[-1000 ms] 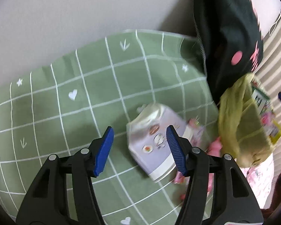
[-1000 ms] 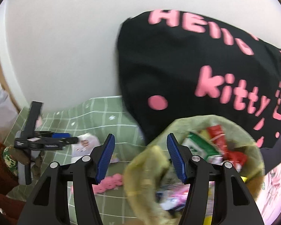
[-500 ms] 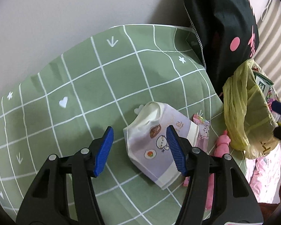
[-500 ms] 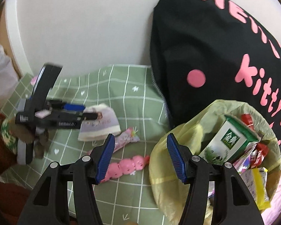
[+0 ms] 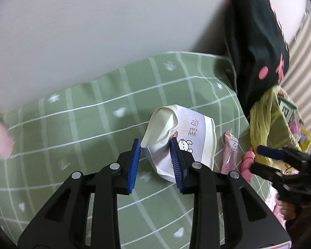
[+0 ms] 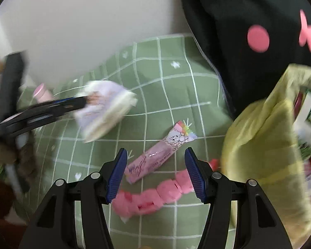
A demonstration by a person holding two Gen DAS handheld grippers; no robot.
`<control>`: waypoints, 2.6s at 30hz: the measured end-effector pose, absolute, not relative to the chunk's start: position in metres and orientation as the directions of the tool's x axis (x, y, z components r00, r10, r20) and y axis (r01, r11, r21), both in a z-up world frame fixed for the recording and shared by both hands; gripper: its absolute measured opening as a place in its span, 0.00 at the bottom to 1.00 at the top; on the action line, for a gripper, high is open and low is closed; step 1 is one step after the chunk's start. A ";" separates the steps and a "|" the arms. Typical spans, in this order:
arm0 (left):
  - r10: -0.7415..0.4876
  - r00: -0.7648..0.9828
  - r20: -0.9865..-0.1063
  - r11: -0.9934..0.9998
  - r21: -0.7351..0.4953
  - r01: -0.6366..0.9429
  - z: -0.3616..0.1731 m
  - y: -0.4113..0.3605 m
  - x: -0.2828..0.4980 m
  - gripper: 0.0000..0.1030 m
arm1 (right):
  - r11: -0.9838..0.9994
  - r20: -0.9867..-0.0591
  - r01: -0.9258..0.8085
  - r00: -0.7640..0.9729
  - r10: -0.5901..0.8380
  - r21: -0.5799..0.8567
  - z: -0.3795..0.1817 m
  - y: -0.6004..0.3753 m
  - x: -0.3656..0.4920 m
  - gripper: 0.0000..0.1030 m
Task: Collect trash
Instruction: 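Grasp the white-and-purple paper cup with the left tool, then grasp the pink candy stick with the right tool, then carry the paper cup and candy stick into the yellow trash bag and release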
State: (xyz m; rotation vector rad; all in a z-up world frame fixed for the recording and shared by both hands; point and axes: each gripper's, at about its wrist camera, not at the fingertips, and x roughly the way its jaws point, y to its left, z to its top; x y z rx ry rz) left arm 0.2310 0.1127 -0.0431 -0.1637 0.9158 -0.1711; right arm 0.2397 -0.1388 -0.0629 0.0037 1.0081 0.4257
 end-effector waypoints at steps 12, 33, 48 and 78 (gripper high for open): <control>-0.152 0.610 -0.778 0.973 -0.227 -0.046 -0.051 0.150 0.215 0.27 | 0.938 -0.891 -0.321 0.378 0.251 0.128 -0.102 -0.099 0.244 0.51; -0.194 0.691 -0.696 0.977 -0.203 0.070 -0.006 0.111 0.214 0.27 | 0.885 -0.733 -0.413 0.530 0.425 0.214 -0.020 -0.141 0.216 0.07; -0.346 0.758 -0.553 0.933 -0.121 0.338 0.074 0.003 0.238 0.27 | 0.953 -0.549 -0.281 0.782 0.297 0.116 0.077 -0.252 0.192 0.07; -0.424 0.379 -0.822 0.735 -0.068 0.675 -0.029 -0.242 0.297 0.27 | 0.983 -0.712 -0.074 0.680 0.172 0.167 0.002 -0.390 0.231 0.07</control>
